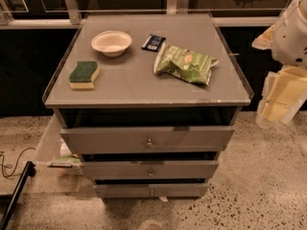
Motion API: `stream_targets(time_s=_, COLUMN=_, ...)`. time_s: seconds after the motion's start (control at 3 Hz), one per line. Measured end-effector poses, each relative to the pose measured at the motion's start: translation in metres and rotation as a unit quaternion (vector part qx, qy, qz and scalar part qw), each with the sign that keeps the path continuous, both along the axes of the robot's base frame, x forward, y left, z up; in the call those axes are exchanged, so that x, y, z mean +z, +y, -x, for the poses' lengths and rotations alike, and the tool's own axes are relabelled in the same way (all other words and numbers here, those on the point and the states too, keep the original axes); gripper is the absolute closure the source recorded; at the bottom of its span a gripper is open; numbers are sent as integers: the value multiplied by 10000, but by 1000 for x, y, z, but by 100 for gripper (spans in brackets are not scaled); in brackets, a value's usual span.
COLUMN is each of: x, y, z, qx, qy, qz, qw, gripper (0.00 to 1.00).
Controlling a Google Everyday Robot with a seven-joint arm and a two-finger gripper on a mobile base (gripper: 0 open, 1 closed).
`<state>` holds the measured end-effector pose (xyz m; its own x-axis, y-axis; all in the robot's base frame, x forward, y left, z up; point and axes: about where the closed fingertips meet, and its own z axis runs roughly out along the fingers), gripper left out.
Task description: Open middle drawer
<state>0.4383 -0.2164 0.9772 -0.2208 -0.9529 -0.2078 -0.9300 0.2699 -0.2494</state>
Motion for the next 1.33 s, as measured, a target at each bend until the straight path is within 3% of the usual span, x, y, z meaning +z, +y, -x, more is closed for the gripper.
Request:
stream_targets(time_s=0.67, x=-15, y=-1, z=4, qx=73, qy=-10, qz=-66, qw=10000, gripper=0)
stream_targets(time_s=1.0, x=-50, y=-2, z=14, qx=287, qy=-35, qz=-296, qw=9991, gripper=0)
stream_targets(time_s=1.33, x=-96, y=-5, z=27, qx=486, qy=-233, qz=-604, qw=9967, gripper=0)
